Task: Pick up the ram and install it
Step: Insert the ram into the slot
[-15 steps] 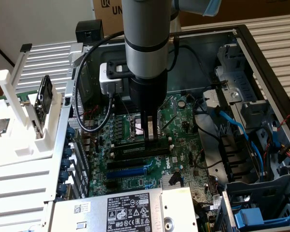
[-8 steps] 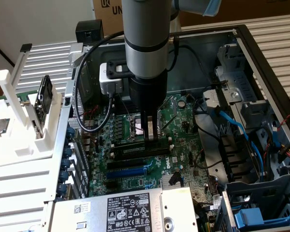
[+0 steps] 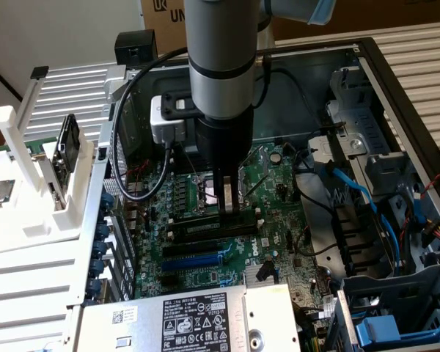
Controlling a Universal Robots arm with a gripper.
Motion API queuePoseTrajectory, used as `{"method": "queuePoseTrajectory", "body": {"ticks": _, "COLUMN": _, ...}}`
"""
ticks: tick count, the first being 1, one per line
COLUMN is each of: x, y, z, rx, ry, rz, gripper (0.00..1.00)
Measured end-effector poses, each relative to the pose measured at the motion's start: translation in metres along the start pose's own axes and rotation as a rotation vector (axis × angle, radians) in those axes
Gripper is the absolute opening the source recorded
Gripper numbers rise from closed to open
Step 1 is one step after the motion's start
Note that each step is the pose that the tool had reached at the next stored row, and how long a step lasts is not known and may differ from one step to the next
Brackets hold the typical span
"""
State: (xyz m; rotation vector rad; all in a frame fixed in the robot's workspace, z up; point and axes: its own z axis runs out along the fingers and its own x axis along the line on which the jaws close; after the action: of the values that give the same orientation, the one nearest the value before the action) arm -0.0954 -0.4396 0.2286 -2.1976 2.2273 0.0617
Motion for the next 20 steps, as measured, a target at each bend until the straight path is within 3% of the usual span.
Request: {"method": "queuePoseTrajectory", "body": {"ticks": 20, "x": -0.0003, "y": 0.0025, "z": 0.0001, "rx": 0.0096, "ry": -0.0003, "rz": -0.025, "gripper": 0.12}}
